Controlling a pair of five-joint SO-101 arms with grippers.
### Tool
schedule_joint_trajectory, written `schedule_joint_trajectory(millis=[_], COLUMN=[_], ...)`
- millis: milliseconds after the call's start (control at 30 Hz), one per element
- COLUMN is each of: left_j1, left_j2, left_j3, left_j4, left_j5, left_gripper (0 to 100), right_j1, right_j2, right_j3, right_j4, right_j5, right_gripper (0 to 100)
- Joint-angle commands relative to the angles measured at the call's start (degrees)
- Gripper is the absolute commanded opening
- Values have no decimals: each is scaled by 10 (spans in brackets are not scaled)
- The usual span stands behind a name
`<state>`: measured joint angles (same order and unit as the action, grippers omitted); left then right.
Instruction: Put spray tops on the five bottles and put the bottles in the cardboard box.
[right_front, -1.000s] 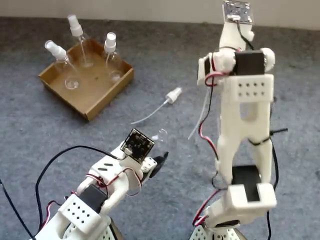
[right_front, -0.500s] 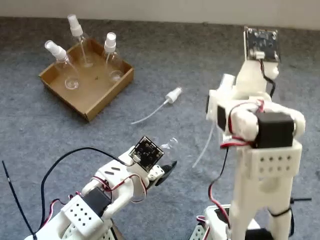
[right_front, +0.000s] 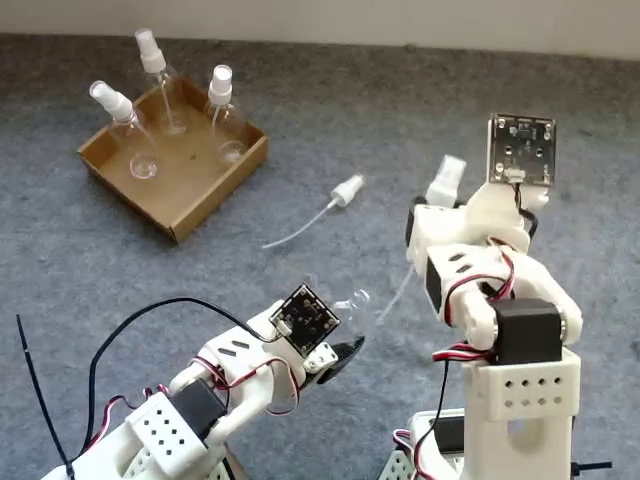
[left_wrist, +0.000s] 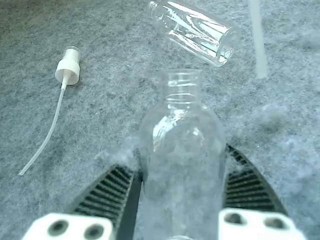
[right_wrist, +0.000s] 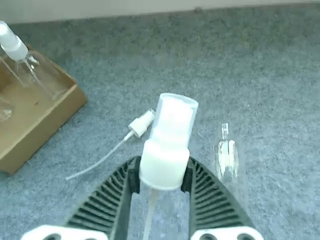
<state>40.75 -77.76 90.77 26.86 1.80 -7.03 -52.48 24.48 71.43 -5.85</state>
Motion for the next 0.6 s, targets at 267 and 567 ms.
schedule_joint_trajectory(millis=[267, 567], left_j1=[10, 7], left_j2=[-10, -11], left_j3=[7, 13], left_j4=[-16, -56], left_j5=[3, 3], left_gripper=[101, 101], right_j1=[7, 7], right_j2=[-17, -22], right_j3=[1, 124], right_j4=[-109, -198], right_j5=[6, 5], right_gripper=[57, 57])
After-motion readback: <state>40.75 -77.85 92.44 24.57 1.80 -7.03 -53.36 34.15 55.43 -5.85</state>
